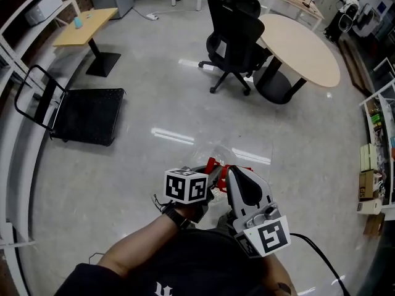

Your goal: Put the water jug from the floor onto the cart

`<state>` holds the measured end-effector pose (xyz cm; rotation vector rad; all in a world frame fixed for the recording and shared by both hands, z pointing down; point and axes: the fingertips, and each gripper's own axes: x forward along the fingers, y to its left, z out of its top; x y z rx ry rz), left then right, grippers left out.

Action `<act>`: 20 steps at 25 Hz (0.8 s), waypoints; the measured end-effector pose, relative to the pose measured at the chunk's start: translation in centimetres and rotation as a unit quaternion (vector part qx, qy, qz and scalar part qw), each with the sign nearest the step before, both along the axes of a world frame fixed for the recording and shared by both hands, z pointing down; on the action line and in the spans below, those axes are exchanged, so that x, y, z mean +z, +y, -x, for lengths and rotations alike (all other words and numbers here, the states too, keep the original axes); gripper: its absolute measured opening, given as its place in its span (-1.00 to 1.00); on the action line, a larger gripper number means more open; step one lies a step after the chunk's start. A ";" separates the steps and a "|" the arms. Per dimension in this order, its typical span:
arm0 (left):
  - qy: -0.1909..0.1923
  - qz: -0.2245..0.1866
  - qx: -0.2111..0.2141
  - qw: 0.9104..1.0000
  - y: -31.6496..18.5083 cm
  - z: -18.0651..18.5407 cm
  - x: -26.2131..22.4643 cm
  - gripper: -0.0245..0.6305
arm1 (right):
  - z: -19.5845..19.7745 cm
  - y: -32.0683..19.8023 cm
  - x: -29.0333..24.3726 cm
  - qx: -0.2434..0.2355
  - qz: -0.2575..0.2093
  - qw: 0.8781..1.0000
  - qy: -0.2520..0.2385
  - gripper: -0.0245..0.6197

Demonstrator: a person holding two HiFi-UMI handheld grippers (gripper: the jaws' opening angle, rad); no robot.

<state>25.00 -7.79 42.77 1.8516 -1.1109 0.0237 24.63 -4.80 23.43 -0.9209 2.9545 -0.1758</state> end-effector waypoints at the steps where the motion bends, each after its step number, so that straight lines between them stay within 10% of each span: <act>1: -0.001 -0.001 -0.004 1.000 0.1 1.0 -0.2 -0.92 | 1.0 0.1 -0.1 -0.003 -0.001 1.000 -0.002 -0.91; 10: -0.011 0.000 -0.094 0.996 0.0 13.2 -0.6 -0.92 | 11.7 -1.3 0.5 -0.086 -0.003 0.996 0.002 -0.91; 20: -0.008 0.030 -0.202 0.979 -0.5 33.2 0.7 -0.92 | 32.6 -3.0 0.6 -0.214 -0.002 0.977 -0.014 -0.91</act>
